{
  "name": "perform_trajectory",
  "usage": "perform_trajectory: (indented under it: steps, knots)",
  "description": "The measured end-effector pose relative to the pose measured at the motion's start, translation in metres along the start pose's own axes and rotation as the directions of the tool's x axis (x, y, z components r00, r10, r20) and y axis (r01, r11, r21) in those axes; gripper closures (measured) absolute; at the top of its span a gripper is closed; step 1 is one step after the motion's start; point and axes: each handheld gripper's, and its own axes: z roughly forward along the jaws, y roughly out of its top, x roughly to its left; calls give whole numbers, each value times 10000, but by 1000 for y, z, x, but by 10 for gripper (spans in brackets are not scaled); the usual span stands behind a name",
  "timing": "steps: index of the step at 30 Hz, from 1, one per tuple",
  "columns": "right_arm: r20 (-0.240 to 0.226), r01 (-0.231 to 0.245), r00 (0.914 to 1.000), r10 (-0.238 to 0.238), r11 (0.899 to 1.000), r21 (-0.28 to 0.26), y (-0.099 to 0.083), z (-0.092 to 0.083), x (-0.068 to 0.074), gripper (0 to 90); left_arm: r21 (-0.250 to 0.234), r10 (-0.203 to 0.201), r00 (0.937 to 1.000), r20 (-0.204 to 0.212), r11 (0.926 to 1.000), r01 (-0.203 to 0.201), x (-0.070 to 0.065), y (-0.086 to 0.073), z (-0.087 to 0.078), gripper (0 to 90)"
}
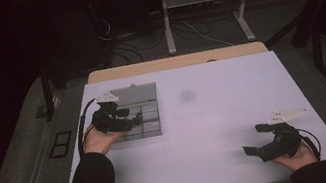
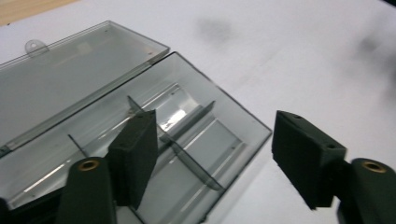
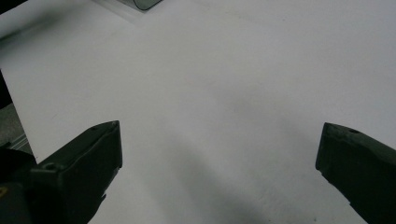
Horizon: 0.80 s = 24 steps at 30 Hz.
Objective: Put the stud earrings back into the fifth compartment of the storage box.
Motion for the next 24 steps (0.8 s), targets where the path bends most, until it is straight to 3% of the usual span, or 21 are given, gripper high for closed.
perform_trajectory:
  steps: [6, 14, 24]
  knots:
    - [-7, 35, 10000, -35, 10000, 2, 0, 0, 1, 3, -670, -80, 9998, 159, 9977, 90, -19, -8, -8, 182]
    - [-22, 22, 10000, -22, 10000, 2, 0, 0, 1, 3, -1103, 128, 9995, 303, 9938, -94, -48, -26, -8, 4]
    - [-8, 22, 10000, -22, 10000, -16, 0, 0, 1, 3, -1530, 230, 9980, 590, 9881, -137, -70, -49, -2, 0]
